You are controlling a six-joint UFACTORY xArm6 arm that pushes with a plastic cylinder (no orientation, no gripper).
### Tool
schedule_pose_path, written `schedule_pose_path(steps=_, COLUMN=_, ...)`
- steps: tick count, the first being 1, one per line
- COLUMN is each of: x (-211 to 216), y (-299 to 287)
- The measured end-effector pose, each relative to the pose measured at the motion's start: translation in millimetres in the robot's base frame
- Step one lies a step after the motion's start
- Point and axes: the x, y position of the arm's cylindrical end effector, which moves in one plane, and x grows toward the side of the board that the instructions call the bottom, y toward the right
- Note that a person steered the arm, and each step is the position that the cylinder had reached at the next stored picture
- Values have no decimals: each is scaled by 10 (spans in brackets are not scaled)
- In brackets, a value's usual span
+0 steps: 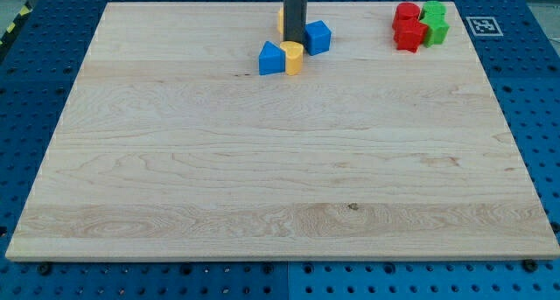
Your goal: Move the blue triangle to the bottom left of the yellow heart
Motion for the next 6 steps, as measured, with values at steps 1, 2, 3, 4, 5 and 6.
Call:
schedule_pose_path(steps=1, x=-195, y=-242)
schedule_pose_path(steps=2, x=-128, y=-323)
schedule_pose_path(steps=3, x=281, y=-323)
schedule_pose_path(steps=4, x=557, y=-323)
schedule_pose_path(steps=5, x=651, y=-323)
schedule_pose_path(steps=6, x=651, y=-323)
